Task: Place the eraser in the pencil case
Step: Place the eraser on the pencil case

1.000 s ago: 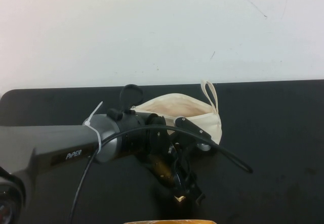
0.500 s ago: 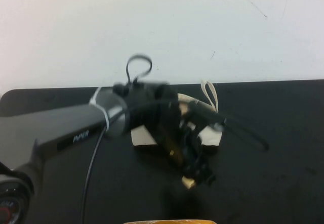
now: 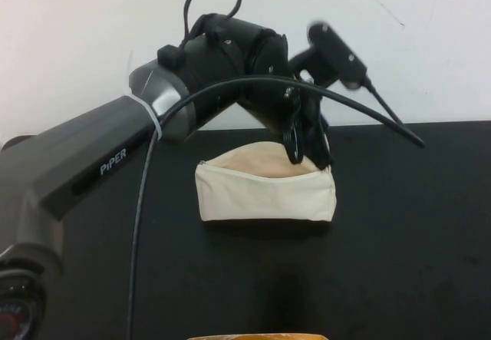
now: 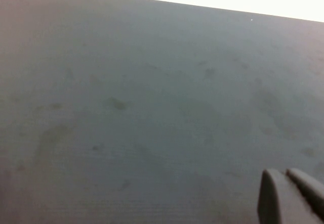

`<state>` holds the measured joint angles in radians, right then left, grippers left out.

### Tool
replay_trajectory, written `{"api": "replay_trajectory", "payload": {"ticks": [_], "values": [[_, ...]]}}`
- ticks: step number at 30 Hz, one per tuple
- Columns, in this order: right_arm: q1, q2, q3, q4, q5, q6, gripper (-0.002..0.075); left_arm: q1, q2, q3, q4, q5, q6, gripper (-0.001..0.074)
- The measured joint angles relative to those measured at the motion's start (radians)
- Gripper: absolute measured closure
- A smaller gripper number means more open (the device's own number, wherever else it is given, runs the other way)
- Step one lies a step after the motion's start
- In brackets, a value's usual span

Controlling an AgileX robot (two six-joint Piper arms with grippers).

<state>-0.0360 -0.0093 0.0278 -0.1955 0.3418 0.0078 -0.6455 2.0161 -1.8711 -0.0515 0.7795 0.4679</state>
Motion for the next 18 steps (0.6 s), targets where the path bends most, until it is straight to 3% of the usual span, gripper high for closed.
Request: {"api": "replay_trajectory", "payload": {"ticks": [6, 18], "values": [[0.000, 0.000, 0.000, 0.000, 0.000, 0.000, 0.0727, 0.000, 0.040, -0.005, 0.127, -0.120, -0.083, 0.0553], [0.000, 0.000, 0.000, 0.000, 0.000, 0.000, 0.0727, 0.000, 0.109, -0.005, 0.367, -0.053, -0.357, 0.0553]]}}
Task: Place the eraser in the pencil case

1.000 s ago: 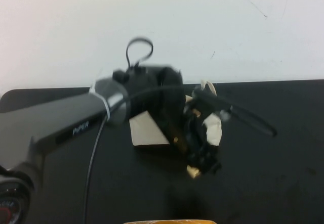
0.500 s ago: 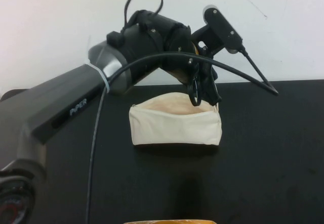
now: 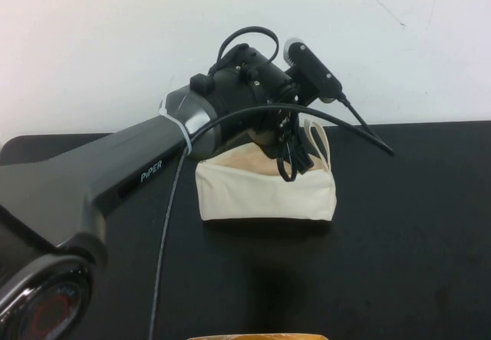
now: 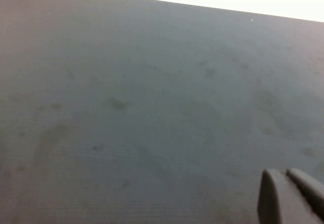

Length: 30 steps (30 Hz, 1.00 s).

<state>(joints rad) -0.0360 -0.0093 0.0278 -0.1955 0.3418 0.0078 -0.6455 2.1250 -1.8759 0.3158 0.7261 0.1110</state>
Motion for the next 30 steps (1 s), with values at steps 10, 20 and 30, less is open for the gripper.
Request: {"api": "replay_trajectory", "payload": {"ticks": [10, 20, 30], "values": [[0.000, 0.000, 0.000, 0.000, 0.000, 0.000, 0.0727, 0.000, 0.004, 0.000, 0.000, 0.058, -0.039, 0.0379], [0.000, 0.000, 0.000, 0.000, 0.000, 0.000, 0.0727, -0.036, -0.027, -0.076, 0.272, 0.234, -0.147, 0.0506], [0.000, 0.000, 0.000, 0.000, 0.000, 0.000, 0.0727, -0.042, -0.369, -0.172, 0.266, 0.341, -0.157, 0.0731]]}}
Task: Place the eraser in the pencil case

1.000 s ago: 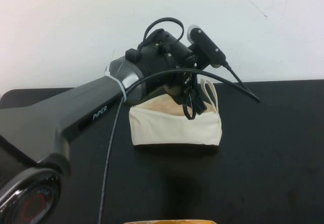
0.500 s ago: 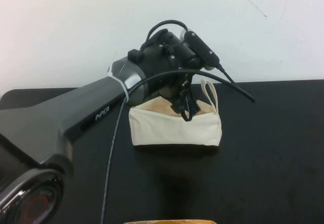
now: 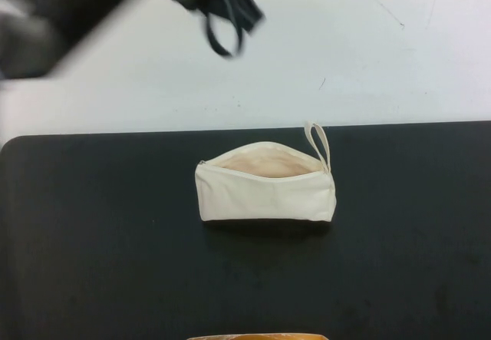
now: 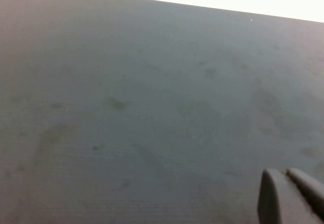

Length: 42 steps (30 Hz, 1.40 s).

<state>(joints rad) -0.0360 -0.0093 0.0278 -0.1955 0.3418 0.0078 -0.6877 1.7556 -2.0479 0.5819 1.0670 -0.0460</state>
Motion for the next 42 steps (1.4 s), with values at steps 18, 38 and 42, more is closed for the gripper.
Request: {"api": "replay_trajectory", "payload": {"ticks": [18, 38, 42], "values": [[0.000, 0.000, 0.000, 0.000, 0.000, 0.000, 0.0727, -0.005, -0.476, -0.010, -0.268, 0.146, -0.004, 0.0735], [0.000, 0.000, 0.000, 0.000, 0.000, 0.000, 0.0727, 0.017, -0.743, 0.256, -0.168, -0.114, 0.215, 0.0736], [0.000, 0.000, 0.000, 0.000, 0.000, 0.000, 0.0727, 0.130, -0.917, 0.491, -0.223, -0.142, 0.019, 0.0736]]}}
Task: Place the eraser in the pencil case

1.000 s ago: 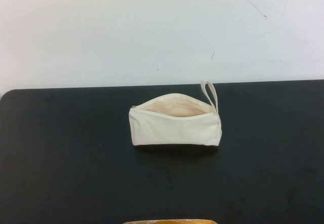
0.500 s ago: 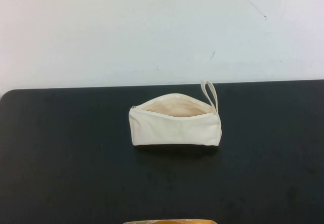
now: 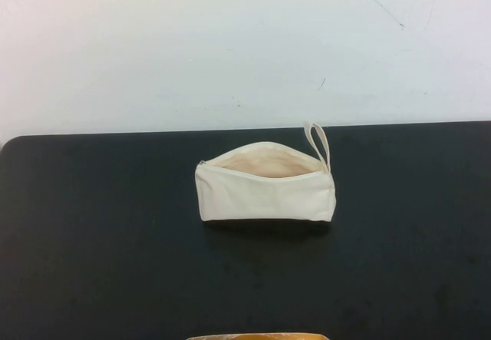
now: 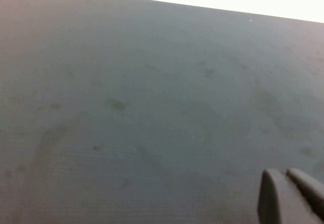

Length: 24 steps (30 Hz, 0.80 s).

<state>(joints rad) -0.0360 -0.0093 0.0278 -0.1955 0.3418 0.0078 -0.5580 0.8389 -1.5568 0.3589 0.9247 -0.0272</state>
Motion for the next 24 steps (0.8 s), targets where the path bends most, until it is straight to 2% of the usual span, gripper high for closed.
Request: {"api": "replay_trajectory", "payload": {"ticks": [5, 10, 13, 17, 21, 24], "values": [[0.000, 0.000, 0.000, 0.000, 0.000, 0.000, 0.0727, 0.188, -0.210, 0.472, -0.020, -0.136, -0.216, 0.0736], [0.000, 0.000, 0.000, 0.000, 0.000, 0.000, 0.0727, 0.371, -0.439, 0.991, -0.029, -0.487, -0.318, 0.0736], [0.000, 0.000, 0.000, 0.000, 0.000, 0.000, 0.0727, 0.452, -0.584, 1.242, -0.037, -0.708, -0.376, 0.0736], [0.000, 0.000, 0.000, 0.000, 0.000, 0.000, 0.0727, 0.520, -0.769, 1.453, -0.041, -0.823, -0.433, 0.0736], [0.000, 0.000, 0.000, 0.000, 0.000, 0.000, 0.0727, 0.569, -0.846, 1.532, -0.052, -0.755, -0.551, 0.0736], [0.000, 0.000, 0.000, 0.000, 0.000, 0.000, 0.0727, 0.572, -0.848, 1.571, -0.058, -0.702, -0.600, 0.0736]]}}
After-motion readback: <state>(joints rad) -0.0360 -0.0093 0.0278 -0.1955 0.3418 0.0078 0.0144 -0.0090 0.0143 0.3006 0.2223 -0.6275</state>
